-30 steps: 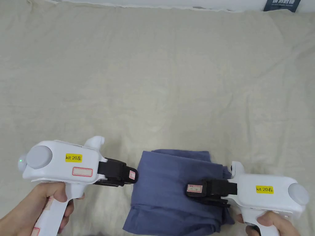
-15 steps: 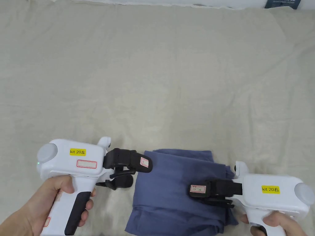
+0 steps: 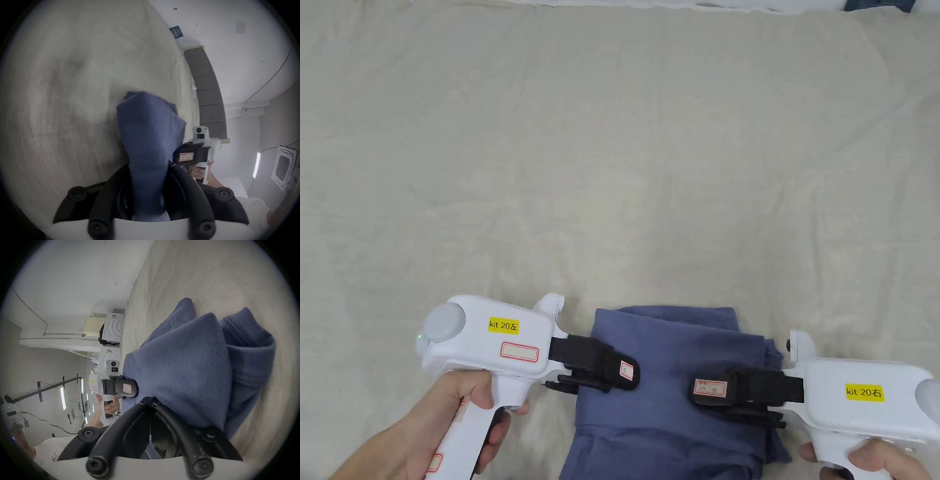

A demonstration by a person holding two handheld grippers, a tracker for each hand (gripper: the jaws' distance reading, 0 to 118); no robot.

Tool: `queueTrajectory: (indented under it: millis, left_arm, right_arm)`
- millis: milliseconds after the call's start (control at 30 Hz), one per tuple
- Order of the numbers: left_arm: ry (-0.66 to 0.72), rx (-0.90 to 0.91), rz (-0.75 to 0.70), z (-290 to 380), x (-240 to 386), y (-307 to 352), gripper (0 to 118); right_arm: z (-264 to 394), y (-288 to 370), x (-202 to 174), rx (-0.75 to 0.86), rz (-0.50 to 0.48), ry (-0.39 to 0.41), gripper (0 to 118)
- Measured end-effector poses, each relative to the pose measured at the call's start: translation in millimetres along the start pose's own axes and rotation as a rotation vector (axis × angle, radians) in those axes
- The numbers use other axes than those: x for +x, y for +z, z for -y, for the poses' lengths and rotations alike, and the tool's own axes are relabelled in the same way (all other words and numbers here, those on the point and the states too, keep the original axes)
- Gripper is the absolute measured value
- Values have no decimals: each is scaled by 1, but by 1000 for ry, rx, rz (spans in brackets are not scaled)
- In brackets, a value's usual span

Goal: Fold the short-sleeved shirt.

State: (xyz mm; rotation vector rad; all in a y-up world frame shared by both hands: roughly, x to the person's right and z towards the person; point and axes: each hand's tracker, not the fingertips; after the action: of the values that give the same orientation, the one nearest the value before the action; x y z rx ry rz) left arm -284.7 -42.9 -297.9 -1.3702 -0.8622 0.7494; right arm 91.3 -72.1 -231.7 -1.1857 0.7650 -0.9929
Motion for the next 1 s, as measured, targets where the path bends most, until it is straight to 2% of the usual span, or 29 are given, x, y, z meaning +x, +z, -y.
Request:
queueTrajectory:
  millis: [133, 267, 433, 567, 633, 833, 900, 1000]
  left_arm:
    - [-29, 2, -40, -5, -1, 6, 22]
    - [-53, 5, -77, -9, 0, 37, 22]
    - [-37, 88, -242, -16, -25, 146, 22]
    - [53, 159, -394, -23, -67, 254, 22]
    - [101, 187, -514, -25, -91, 308, 22]
    - [244, 220, -708, -50, -150, 407, 22]
    - [264, 262, -742, -58, -159, 419, 22]
    - [173, 248, -719, -58, -147, 403, 22]
  right_arm:
    - [2, 20, -14, 43, 15, 24, 0]
    - [-2, 51, -37, 172, 54, 71, 0]
    - [-17, 69, -56, 244, 142, 123, 0]
    - [-28, 65, -68, 260, 151, 131, 0]
    - [-35, 61, -70, 261, 162, 143, 0]
    - [-51, 44, -80, 251, 171, 184, 0]
    - [-56, 41, -78, 250, 168, 185, 0]
    - [-60, 37, -75, 248, 152, 168, 0]
